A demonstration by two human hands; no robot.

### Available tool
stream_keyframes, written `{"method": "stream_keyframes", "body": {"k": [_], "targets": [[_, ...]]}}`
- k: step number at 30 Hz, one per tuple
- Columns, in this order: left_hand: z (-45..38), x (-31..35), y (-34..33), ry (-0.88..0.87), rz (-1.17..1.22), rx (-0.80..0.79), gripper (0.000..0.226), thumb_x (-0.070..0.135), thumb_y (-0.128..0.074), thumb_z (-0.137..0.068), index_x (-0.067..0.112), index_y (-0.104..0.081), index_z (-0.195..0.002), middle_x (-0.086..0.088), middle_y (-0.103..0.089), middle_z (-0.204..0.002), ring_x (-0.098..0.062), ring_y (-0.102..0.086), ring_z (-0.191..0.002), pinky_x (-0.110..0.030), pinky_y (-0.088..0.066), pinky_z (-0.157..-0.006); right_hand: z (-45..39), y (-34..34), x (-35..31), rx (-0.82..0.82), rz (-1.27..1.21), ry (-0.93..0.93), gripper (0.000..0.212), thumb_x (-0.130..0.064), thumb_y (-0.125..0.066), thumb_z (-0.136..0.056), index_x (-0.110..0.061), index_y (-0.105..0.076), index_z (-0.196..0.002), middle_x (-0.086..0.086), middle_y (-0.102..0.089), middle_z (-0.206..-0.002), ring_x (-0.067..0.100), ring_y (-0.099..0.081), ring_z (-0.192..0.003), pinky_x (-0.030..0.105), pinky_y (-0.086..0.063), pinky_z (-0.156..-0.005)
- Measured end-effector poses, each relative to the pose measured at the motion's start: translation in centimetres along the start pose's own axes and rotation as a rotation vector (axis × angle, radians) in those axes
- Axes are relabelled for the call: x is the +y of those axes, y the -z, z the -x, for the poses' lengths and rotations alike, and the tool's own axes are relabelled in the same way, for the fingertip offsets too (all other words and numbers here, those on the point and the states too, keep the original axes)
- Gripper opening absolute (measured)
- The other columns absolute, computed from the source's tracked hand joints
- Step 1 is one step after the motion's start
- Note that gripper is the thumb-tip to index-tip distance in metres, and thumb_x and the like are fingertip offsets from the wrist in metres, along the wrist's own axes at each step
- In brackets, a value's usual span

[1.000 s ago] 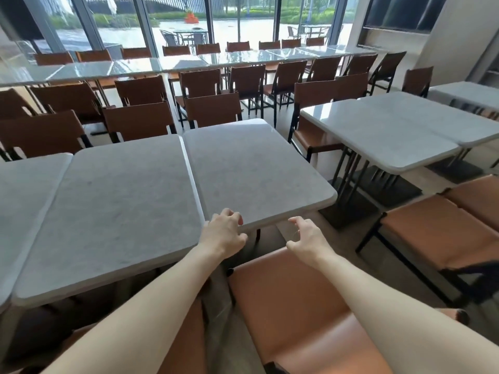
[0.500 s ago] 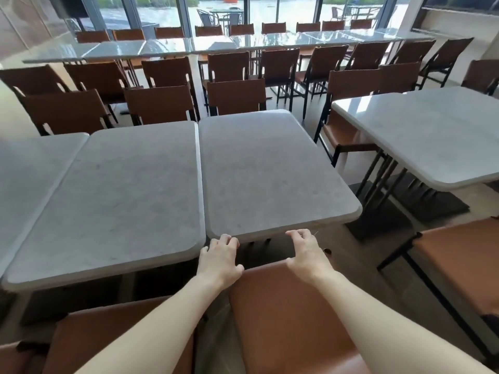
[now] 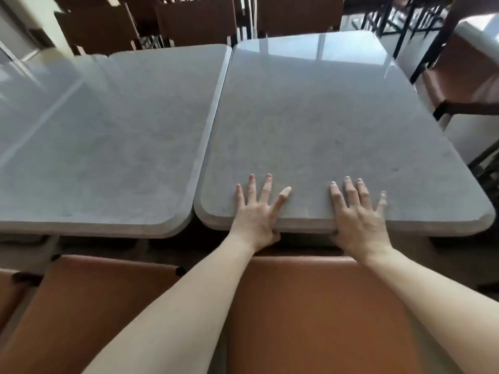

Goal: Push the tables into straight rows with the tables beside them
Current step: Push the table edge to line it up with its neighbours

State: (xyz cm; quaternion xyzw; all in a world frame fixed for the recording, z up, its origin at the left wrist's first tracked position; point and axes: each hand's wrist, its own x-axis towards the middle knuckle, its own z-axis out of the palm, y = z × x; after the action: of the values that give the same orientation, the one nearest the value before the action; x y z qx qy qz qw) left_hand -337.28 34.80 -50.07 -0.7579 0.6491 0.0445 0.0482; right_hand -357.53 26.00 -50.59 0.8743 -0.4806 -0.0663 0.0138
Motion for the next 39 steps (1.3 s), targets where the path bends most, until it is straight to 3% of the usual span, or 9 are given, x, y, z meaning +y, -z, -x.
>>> {"method": "stream_keyframes", "body": {"k": [3, 7, 11, 15, 20, 24, 29, 35, 39], "targets": [[0.0, -0.1, -1.3, -0.007, -0.023, 0.115, 0.109, 0.042, -0.079, -0.080, 0.037, 0.000, -0.155, -0.018, -0.006, -0.169, -0.054, -0.004, -0.151, -0.070, -0.005, -0.118, -0.1, -1.8, 0.4, 0.075, 0.060, 0.039, 0.122, -0.020, -0.098, -0.042, -0.003, -0.043, -0.149, 0.031, -0.042, -0.151, 0.051, -0.040, -0.141, 0.081, -0.027, -0.102], [0.1, -0.2, -1.5, -0.027, -0.076, 0.128, 0.106, 0.033, -0.078, -0.084, 0.031, -0.005, -0.161, -0.023, -0.007, -0.168, -0.057, -0.005, -0.149, -0.075, -0.010, -0.116, -0.4, -2.1, 0.4, 0.077, 0.119, 0.044, 0.108, -0.005, -0.089, -0.054, 0.002, -0.037, -0.150, 0.037, -0.041, -0.149, 0.058, -0.038, -0.138, 0.086, -0.028, -0.094], [0.2, -0.5, -1.8, -0.052, -0.098, 0.159, 0.099, 0.002, -0.063, -0.089, 0.027, -0.002, -0.162, -0.024, -0.004, -0.167, -0.061, -0.004, -0.148, -0.077, -0.012, -0.114, -0.4, -2.0, -0.4, 0.093, 0.143, 0.000, 0.096, 0.016, -0.070, -0.066, 0.000, -0.032, -0.153, 0.035, -0.038, -0.152, 0.058, -0.036, -0.140, 0.085, -0.030, -0.094], [0.5, 0.3, -1.4, -0.017, -0.103, 0.135, 0.101, -0.014, -0.052, -0.089, 0.027, 0.005, -0.162, -0.023, 0.002, -0.168, -0.061, -0.001, -0.148, -0.075, -0.012, -0.115, 0.1, -1.7, -1.5, 0.100, 0.127, -0.061, 0.089, 0.015, -0.057, -0.080, -0.006, -0.022, -0.159, 0.030, -0.027, -0.161, 0.054, -0.025, -0.148, 0.082, -0.026, -0.102], [0.6, 0.9, -1.2, 0.020, -0.112, 0.126, 0.096, -0.013, -0.049, -0.090, 0.015, 0.009, -0.161, -0.021, 0.003, -0.169, -0.059, -0.001, -0.149, -0.073, -0.013, -0.116, 0.2, -1.4, -1.6, 0.084, 0.111, -0.085, 0.087, 0.013, -0.044, -0.088, -0.012, -0.007, -0.162, 0.023, -0.012, -0.167, 0.048, -0.011, -0.153, 0.078, -0.020, -0.109], [0.6, 0.9, -1.3, 0.043, -0.123, 0.121, 0.093, -0.015, -0.050, -0.088, 0.004, 0.007, -0.160, -0.019, 0.002, -0.169, -0.057, -0.001, -0.149, -0.072, -0.013, -0.116, 0.3, -1.4, -1.8, 0.073, 0.069, -0.104, 0.093, 0.015, -0.046, -0.088, -0.015, 0.002, -0.162, 0.020, -0.003, -0.169, 0.044, -0.003, -0.155, 0.074, -0.013, -0.114], [0.7, 1.3, -1.0, 0.051, -0.118, 0.095, 0.091, -0.017, -0.047, -0.089, 0.003, 0.006, -0.160, -0.019, 0.002, -0.169, -0.057, -0.001, -0.149, -0.073, -0.013, -0.115, 0.2, -1.6, -1.8, 0.062, 0.071, -0.120, 0.100, 0.003, -0.062, -0.090, -0.017, 0.004, -0.162, 0.018, -0.003, -0.169, 0.043, -0.004, -0.155, 0.074, -0.017, -0.113], [1.2, 1.5, -0.7, 0.058, -0.110, 0.081, 0.089, -0.018, -0.046, -0.090, 0.003, 0.006, -0.160, -0.020, 0.002, -0.169, -0.056, -0.001, -0.150, -0.073, -0.014, -0.116, 0.6, -1.5, -1.9, 0.082, 0.084, -0.120, 0.098, 0.018, -0.048, -0.086, -0.017, 0.002, -0.162, 0.017, -0.003, -0.170, 0.043, -0.004, -0.155, 0.073, -0.015, -0.114], [1.2, 1.6, -1.3, 0.054, -0.117, 0.107, 0.090, -0.018, -0.049, -0.090, 0.003, 0.005, -0.160, -0.021, 0.000, -0.168, -0.057, -0.003, -0.149, -0.074, -0.015, -0.115, 0.9, -2.0, -1.8, 0.103, 0.096, -0.129, 0.100, 0.020, -0.050, -0.082, -0.015, -0.002, -0.163, 0.018, -0.007, -0.169, 0.044, -0.007, -0.155, 0.074, -0.016, -0.113]]}}
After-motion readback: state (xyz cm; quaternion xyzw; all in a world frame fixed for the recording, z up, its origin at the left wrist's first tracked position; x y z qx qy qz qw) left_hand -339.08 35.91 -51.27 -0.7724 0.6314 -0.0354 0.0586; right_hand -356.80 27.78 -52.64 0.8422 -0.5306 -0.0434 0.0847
